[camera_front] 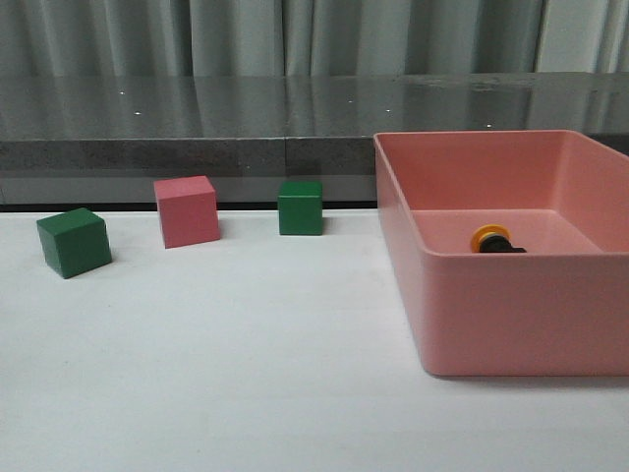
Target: Place and stand button with both arms
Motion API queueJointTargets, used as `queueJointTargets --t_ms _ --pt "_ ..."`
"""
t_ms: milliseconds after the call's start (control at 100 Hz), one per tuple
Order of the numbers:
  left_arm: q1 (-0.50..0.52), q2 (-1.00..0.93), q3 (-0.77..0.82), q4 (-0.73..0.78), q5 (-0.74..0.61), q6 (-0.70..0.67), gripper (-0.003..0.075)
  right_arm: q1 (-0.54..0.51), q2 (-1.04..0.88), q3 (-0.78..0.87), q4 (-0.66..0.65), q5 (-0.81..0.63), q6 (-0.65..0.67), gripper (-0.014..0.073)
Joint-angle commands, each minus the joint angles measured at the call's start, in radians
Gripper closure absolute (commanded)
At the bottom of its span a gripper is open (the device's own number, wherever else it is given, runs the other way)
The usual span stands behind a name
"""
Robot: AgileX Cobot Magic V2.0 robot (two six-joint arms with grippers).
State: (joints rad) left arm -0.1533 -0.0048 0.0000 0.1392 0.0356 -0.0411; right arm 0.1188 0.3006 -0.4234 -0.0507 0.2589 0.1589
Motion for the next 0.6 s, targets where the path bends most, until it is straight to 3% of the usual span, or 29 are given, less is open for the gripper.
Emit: queueJointTargets --t_ms 0,170,400,500,590 --pt "-0.006 -0.031 0.046 -0.010 -0.082 -0.010 0.0740 0.008 0.162 -0.153 0.051 0.013 0.004 0.0656" --pt "-0.006 -0.031 0.046 -0.010 -0.082 -0.010 0.0740 0.034 0.456 -0.349 0.126 0.036 0.001 0.0656" --pt "-0.006 -0.031 0.046 -0.010 -0.082 -0.010 0.0740 0.072 0.837 -0.531 0.119 0.053 -0.159 0.0636" --pt "-0.006 -0.031 0.046 -0.010 -0.082 -0.010 0.0740 0.081 0.963 -0.587 0.119 0.099 -0.190 0.0508" --pt "-0.006 -0.031 0.046 -0.010 -0.082 -0.010 0.0740 0.089 1.050 -0.620 0.119 0.129 -0.190 0.0264"
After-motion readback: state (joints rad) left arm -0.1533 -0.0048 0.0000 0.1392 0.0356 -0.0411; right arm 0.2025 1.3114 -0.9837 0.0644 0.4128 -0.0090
